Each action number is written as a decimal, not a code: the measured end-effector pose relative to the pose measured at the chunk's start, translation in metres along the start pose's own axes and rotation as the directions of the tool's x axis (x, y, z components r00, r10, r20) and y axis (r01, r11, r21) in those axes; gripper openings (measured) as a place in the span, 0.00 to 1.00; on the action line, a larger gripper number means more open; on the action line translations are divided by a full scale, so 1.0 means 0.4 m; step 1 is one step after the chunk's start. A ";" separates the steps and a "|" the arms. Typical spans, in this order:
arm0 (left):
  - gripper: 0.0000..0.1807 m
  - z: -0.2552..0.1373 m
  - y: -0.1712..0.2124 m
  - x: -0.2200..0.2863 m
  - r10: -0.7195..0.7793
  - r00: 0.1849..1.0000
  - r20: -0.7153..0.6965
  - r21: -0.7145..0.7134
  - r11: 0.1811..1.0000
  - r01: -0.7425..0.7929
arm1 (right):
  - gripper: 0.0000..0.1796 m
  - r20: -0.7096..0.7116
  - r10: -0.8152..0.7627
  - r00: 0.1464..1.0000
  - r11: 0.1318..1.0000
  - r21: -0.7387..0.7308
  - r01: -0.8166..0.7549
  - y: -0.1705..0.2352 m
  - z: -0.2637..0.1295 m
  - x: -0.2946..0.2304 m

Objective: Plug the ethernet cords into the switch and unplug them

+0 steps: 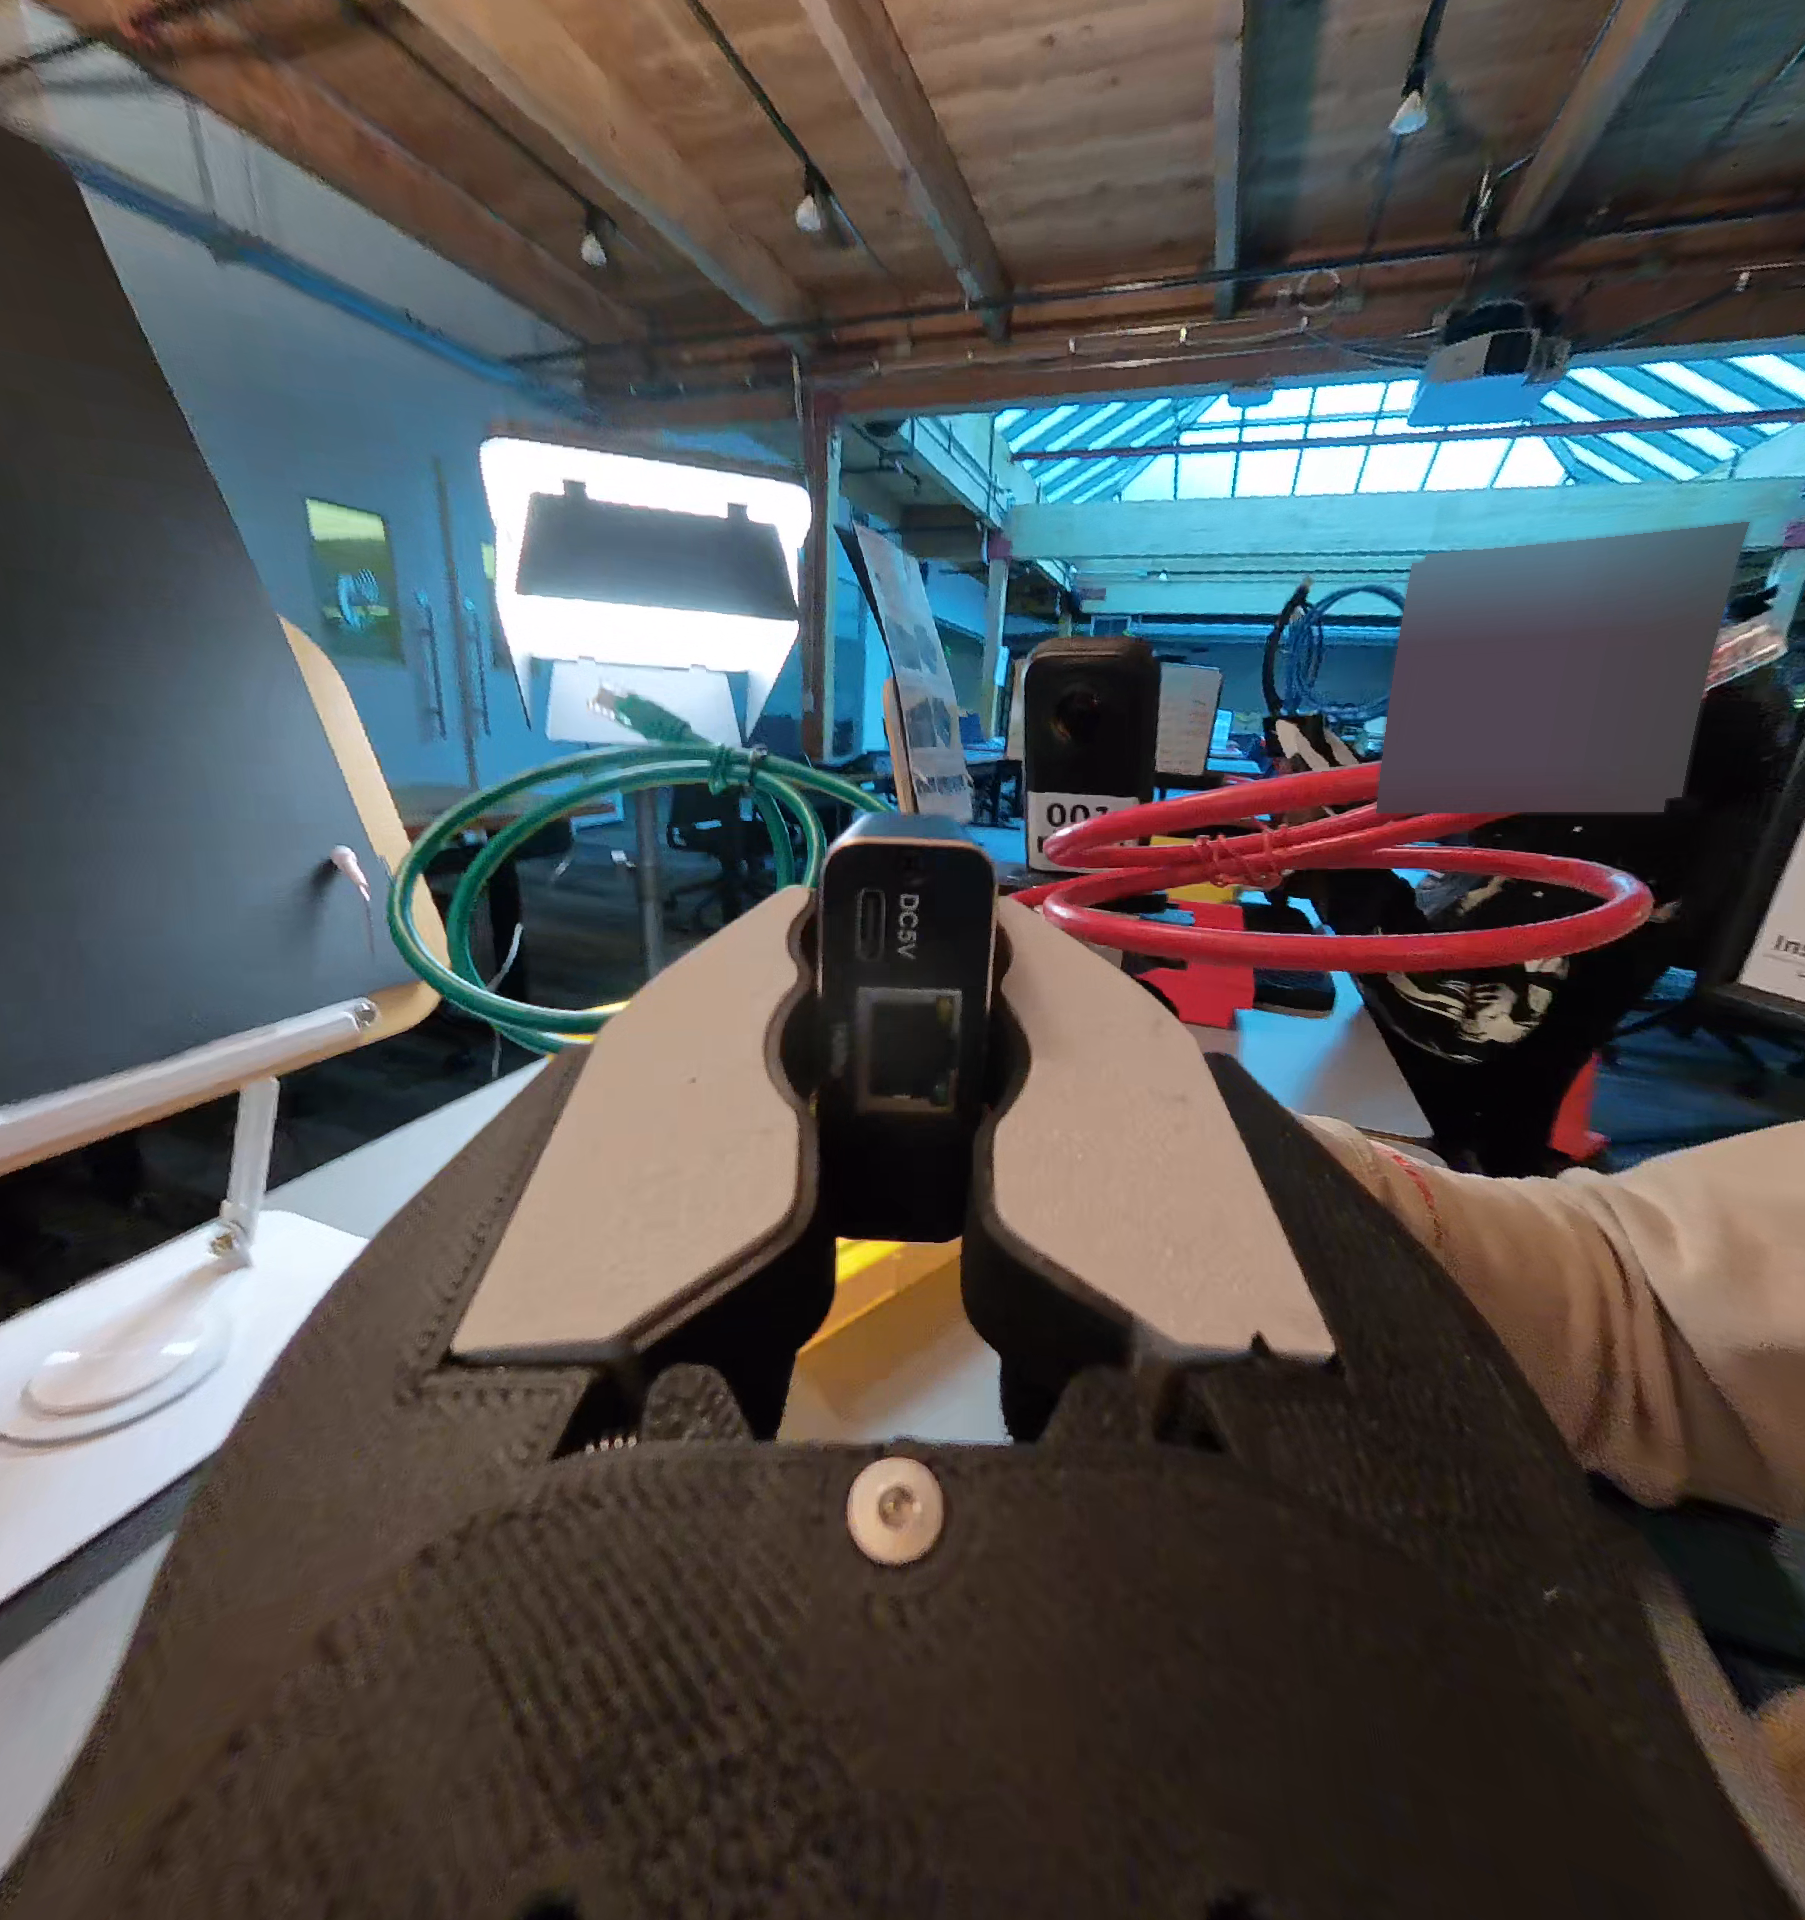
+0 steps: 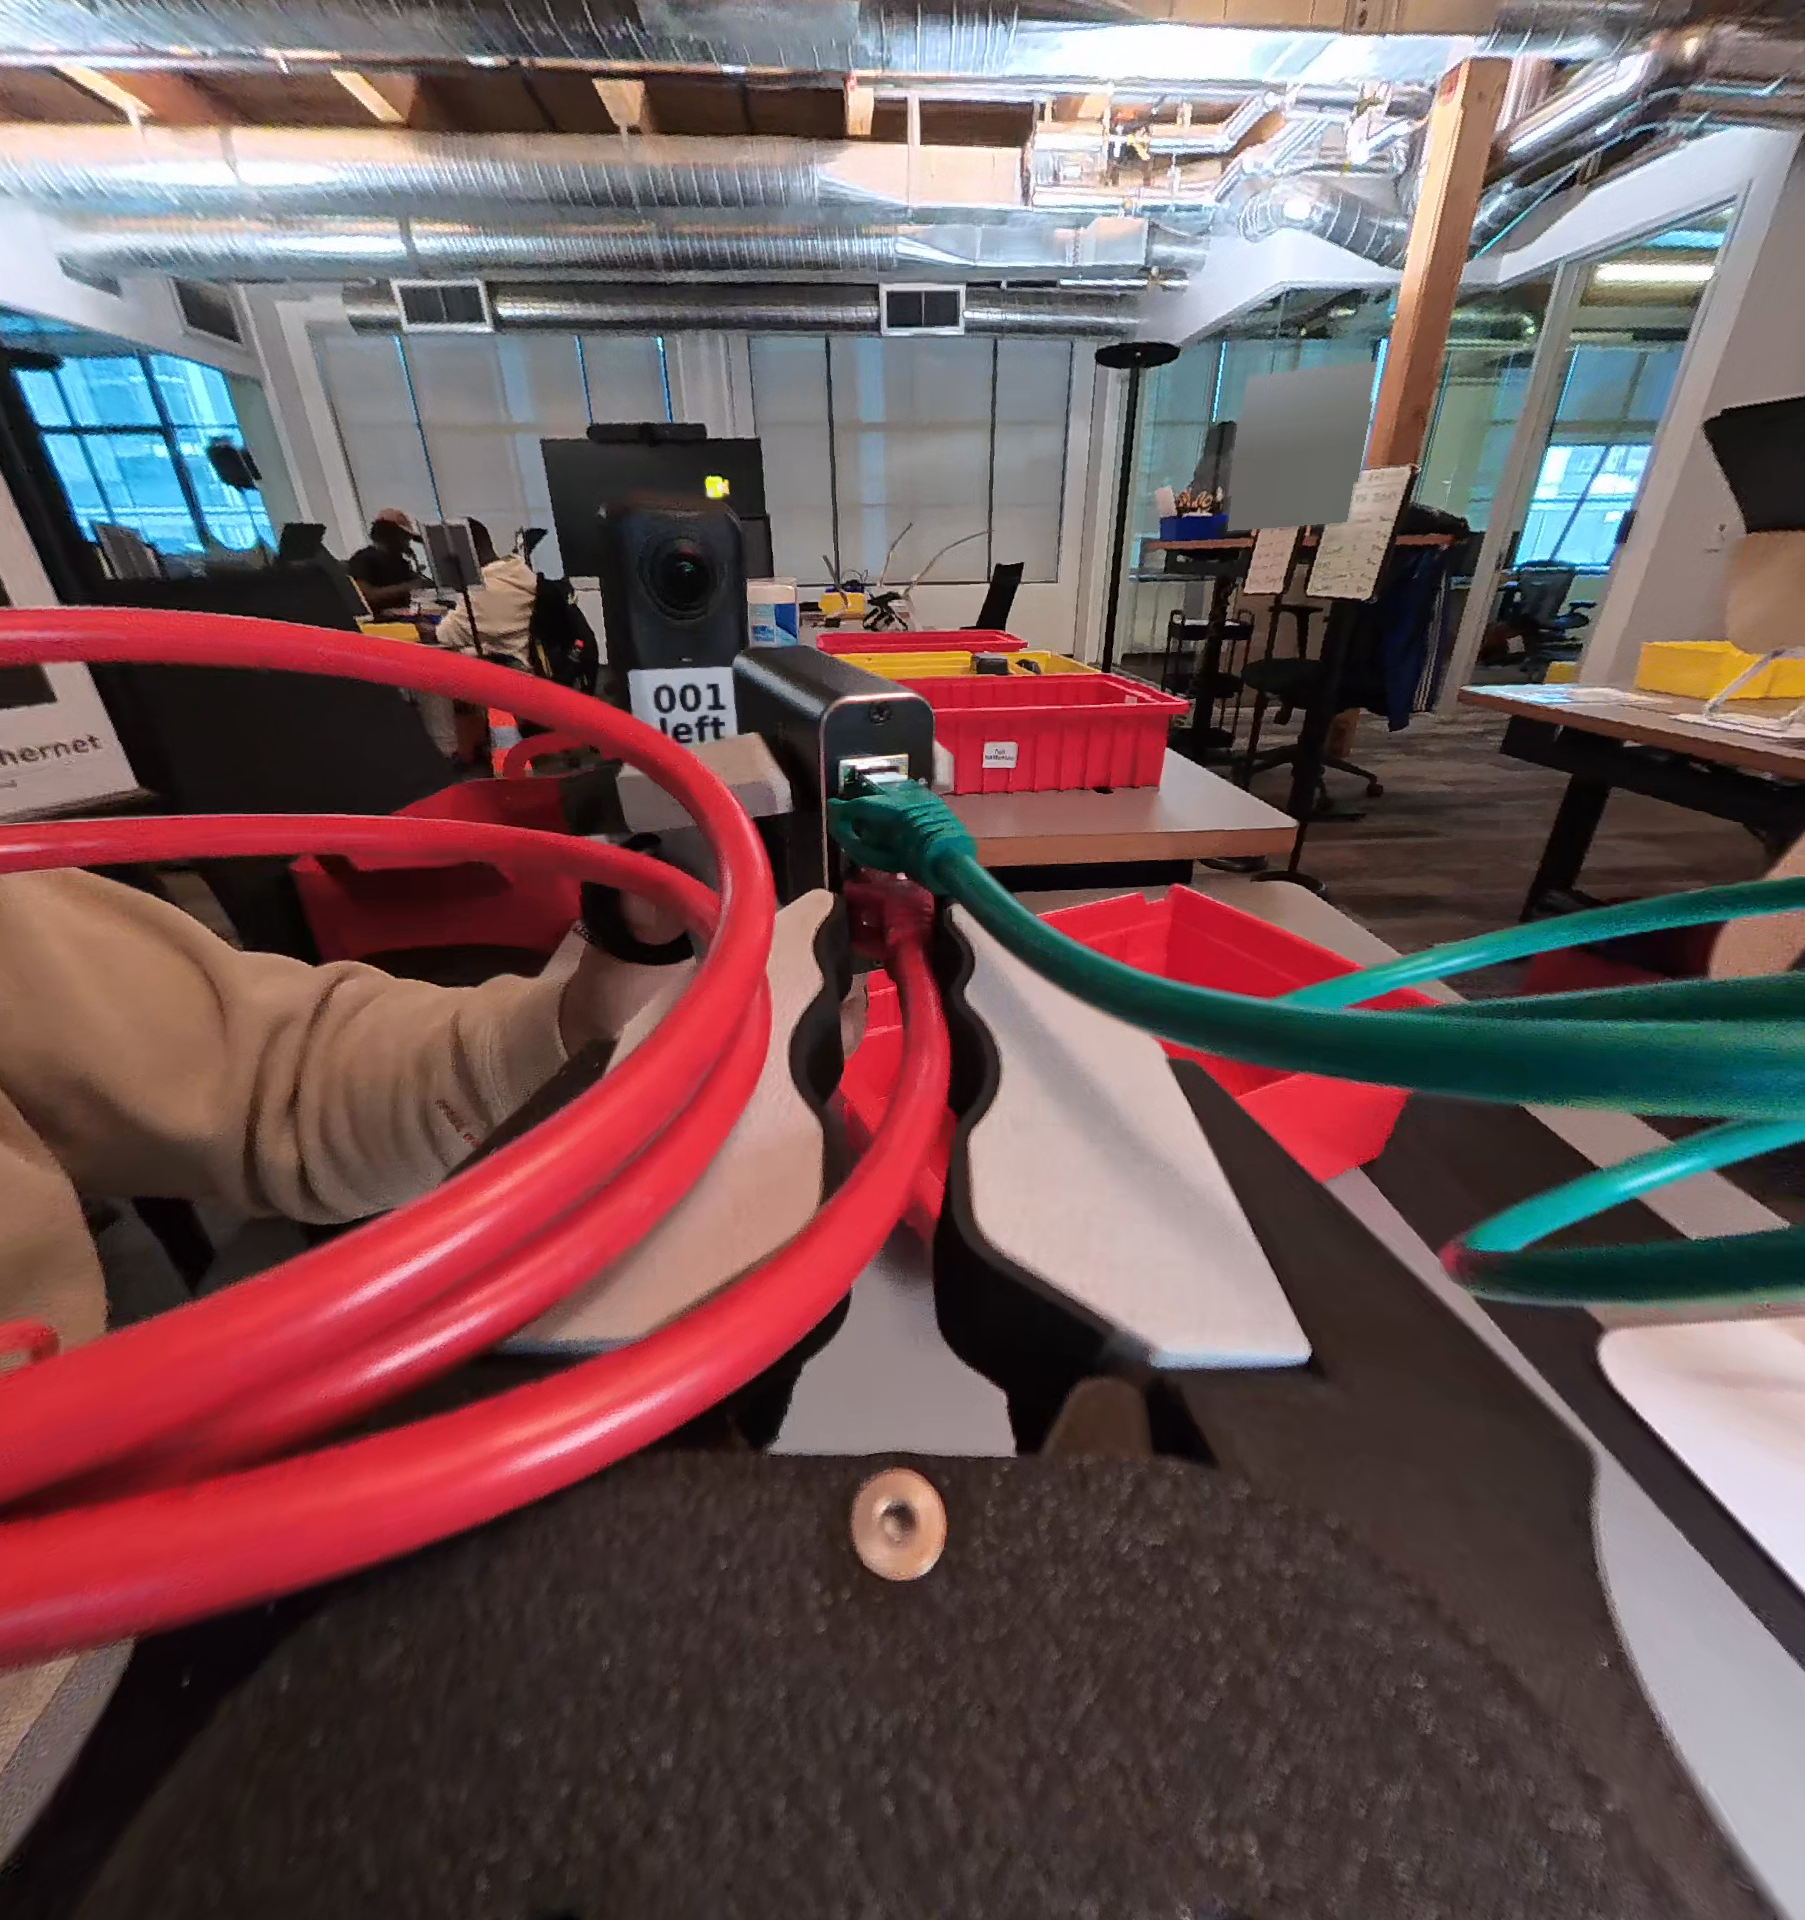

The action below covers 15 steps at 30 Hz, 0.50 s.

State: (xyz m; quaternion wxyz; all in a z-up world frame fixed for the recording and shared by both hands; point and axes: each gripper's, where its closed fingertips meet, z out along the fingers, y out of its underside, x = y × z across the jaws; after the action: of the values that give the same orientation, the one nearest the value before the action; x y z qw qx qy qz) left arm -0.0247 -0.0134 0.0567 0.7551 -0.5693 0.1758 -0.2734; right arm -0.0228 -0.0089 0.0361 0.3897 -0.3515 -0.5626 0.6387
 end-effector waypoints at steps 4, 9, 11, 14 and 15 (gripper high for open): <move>0.15 -0.001 -0.004 0.012 0.040 0.999 -0.003 0.018 0.999 -0.040 | 0.08 0.029 0.023 0.999 1.000 0.017 -0.024 -0.010 -0.008 -0.008; 0.15 -0.107 -0.139 -0.035 0.025 0.999 0.030 0.164 0.986 -0.030 | 0.07 -0.061 -0.039 0.997 0.995 0.093 0.045 -0.089 -0.124 0.022; 0.15 -0.085 -0.131 -0.032 0.054 0.998 0.042 0.114 0.992 -0.059 | 0.07 -0.038 -0.040 0.998 0.997 0.060 0.042 -0.096 -0.090 0.001; 0.15 -0.107 -0.153 -0.048 0.029 0.998 0.050 0.119 0.992 -0.035 | 0.07 -0.091 -0.026 0.996 0.998 0.048 0.030 -0.117 -0.132 0.026; 0.15 -0.118 -0.159 -0.058 0.029 0.998 0.063 0.118 0.992 -0.037 | 0.07 -0.117 -0.026 0.993 0.998 0.047 0.032 -0.124 -0.150 0.036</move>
State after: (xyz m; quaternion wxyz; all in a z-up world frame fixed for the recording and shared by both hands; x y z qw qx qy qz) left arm -0.0837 -0.0480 0.1027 0.7971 -0.5286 0.1454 -0.2532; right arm 0.0292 0.0337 0.0778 0.4397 -0.3701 -0.5282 0.6251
